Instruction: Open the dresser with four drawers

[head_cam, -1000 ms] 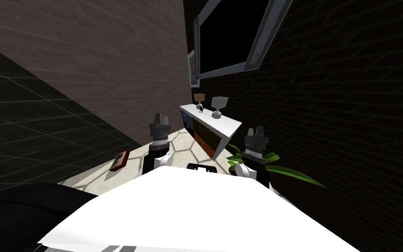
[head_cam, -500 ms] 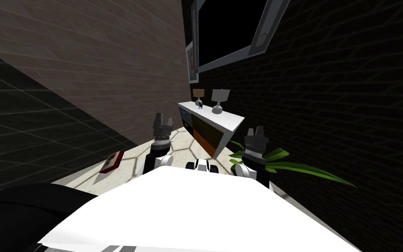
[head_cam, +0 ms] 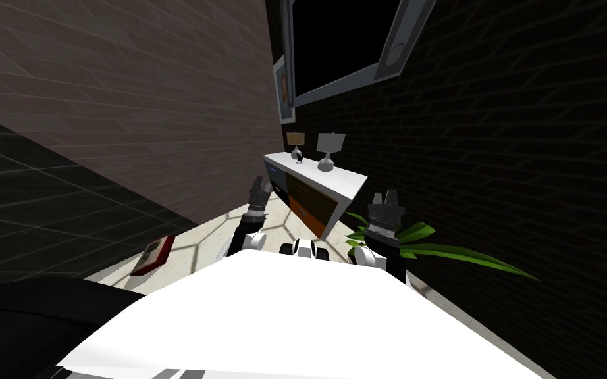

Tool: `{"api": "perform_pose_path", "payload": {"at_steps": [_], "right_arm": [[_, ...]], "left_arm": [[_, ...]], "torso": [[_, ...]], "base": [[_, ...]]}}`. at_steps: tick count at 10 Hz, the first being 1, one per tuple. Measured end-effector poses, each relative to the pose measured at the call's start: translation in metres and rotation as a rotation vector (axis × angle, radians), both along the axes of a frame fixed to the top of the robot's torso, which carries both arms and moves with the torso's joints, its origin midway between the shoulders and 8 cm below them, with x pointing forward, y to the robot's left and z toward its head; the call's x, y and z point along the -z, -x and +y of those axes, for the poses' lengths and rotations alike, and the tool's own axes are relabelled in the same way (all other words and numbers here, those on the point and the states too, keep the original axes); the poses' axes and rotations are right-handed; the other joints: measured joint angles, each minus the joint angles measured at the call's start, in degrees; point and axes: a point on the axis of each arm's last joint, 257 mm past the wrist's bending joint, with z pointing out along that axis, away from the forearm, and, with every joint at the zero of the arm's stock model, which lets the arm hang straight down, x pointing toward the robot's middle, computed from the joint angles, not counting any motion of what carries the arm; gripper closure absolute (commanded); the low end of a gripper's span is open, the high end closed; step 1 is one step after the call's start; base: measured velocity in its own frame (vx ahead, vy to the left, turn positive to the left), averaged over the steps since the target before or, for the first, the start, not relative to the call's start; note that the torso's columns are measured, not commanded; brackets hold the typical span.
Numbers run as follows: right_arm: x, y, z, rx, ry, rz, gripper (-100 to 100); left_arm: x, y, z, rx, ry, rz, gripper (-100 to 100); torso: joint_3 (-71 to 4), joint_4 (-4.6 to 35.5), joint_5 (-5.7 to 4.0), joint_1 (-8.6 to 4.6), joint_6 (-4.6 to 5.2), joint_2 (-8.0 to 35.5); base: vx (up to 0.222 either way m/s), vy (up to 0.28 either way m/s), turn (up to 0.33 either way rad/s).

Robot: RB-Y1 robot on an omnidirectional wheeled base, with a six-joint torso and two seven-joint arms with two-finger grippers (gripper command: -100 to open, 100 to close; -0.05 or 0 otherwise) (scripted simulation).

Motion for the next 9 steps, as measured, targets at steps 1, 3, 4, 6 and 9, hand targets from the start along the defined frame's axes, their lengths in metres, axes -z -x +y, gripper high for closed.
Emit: {"api": "perform_pose_path", "payload": {"at_steps": [1,3,4,6,9], "right_arm": [[0.0,0.0,0.0,0.0,0.0,0.0,0],[0.0,0.0,0.0,0.0,0.0,0.0,0],[0.0,0.0,0.0,0.0,0.0,0.0,0],[0.0,0.0,0.0,0.0,0.0,0.0,0],[0.0,0.0,0.0,0.0,0.0,0.0,0]], "left_arm": [[0.01,-0.007,-0.005,0.007,-0.008,0.026,-100],[0.026,-0.019,-0.01,0.02,-0.021,0.073,-100],[0.04,-0.024,-0.015,0.027,-0.025,0.1,-100],[0.058,-0.038,-0.027,0.041,-0.037,0.144,-100],[0.091,-0.054,-0.045,0.065,-0.059,0.226,-100]], "torso": [[0.0,0.0,0.0,0.02,0.0,0.0],[-0.1,0.0,0.03,0.1,-0.01,-0.1],[-0.1,0.0,0.02,0.05,0.0,-0.1],[0.0,0.0,0.01,0.04,0.0,0.0],[0.0,0.0,0.01,0.04,-0.01,-0.1]], "base": [[0.059,0.043,-0.092],[0.07,0.048,-0.09],[0.056,0.037,-0.099],[0.061,0.049,-0.103],[0.062,0.053,-0.088]]}}
